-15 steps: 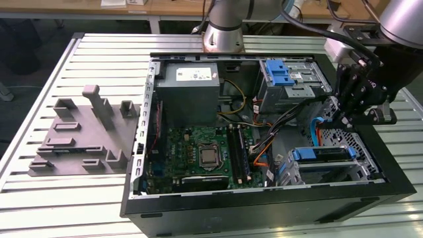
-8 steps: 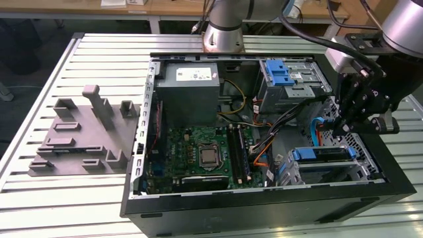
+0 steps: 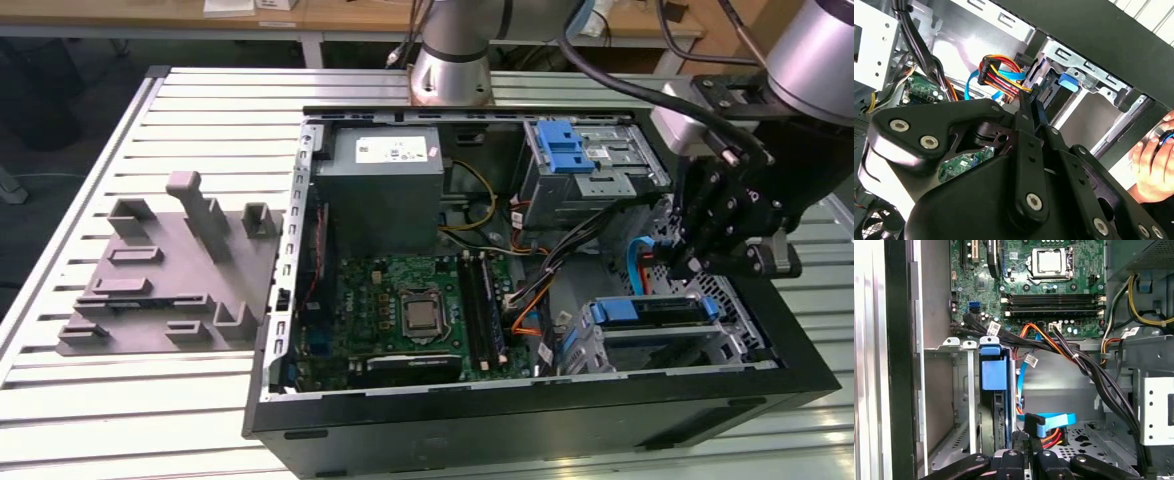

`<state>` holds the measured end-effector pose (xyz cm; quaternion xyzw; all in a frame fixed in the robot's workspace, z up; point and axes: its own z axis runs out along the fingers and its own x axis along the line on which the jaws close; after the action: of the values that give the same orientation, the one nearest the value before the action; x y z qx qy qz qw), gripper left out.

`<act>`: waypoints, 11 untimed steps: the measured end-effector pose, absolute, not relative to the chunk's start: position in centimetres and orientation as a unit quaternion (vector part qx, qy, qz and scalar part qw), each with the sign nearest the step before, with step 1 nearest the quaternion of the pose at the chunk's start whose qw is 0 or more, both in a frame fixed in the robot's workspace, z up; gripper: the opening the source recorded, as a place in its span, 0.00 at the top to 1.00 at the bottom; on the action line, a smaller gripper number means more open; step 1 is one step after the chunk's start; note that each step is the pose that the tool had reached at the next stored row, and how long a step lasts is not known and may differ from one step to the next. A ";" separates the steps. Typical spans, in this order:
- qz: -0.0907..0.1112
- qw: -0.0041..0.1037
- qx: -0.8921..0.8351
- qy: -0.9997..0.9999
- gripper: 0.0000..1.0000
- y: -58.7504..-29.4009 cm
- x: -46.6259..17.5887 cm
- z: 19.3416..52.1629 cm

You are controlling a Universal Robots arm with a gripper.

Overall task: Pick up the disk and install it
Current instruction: 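Insert the first disk wire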

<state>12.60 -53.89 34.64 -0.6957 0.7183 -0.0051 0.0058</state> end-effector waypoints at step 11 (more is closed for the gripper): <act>-0.005 0.006 -0.696 0.718 0.83 -54.7 12.6 34.4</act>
<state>12.56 -54.72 34.35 -0.6956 0.7184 -0.0051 0.0058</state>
